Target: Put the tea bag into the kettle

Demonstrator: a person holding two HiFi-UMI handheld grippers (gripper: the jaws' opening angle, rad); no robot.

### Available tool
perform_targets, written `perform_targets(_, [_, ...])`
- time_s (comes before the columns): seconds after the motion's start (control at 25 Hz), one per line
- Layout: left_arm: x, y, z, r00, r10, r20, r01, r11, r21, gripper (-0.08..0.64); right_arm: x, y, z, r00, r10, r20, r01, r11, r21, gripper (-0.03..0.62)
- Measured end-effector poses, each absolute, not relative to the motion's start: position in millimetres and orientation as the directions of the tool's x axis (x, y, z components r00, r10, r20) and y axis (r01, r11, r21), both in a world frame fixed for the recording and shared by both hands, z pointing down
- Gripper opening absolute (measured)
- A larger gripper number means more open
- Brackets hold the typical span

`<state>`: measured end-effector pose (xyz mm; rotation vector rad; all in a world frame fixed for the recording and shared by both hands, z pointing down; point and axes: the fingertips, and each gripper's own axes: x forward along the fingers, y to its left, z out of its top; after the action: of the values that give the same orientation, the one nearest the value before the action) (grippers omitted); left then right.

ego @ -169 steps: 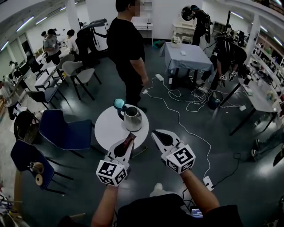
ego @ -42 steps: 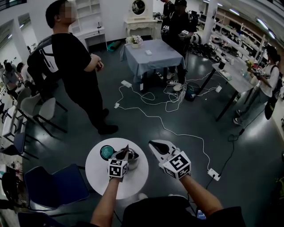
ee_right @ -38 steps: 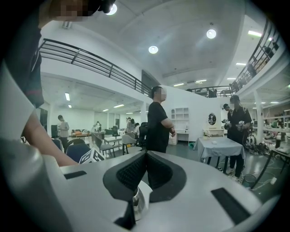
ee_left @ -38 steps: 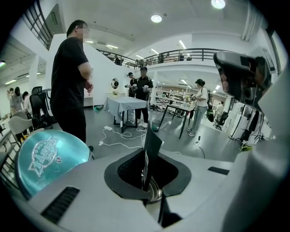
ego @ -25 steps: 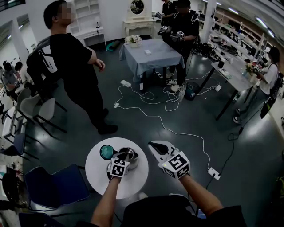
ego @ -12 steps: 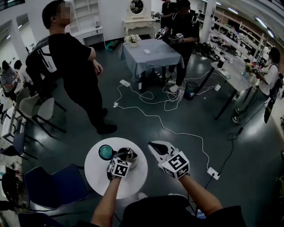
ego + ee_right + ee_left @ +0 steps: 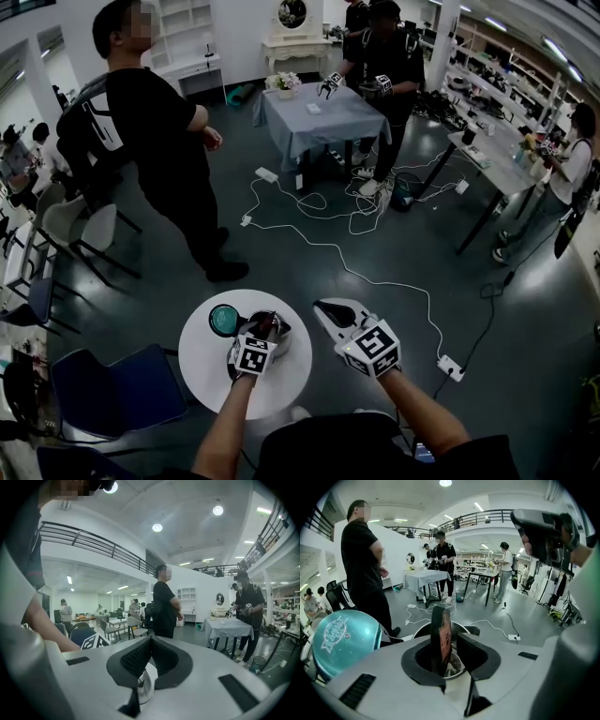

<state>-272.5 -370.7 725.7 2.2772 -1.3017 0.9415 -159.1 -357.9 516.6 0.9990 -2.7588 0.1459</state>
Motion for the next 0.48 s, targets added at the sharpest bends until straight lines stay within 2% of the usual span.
perform_targets(0.12, [-267.8,-370.6,718.8,0.374,-0.629,0.682,-0.858,-0.513,-0.002,0.135,-157.0,-356.7,519.4,-0.753,-0.617,0.229,-0.639,0.769,-0.025,0.017])
perform_targets(0.48, [-256.9,-374.8,691.1,0.396,-0.659,0.640,-0.851,-0.525,-0.014,0.137,-151.3,-352.7,521.9,-0.755,-0.611,0.237,-0.634,0.773,-0.026,0.017])
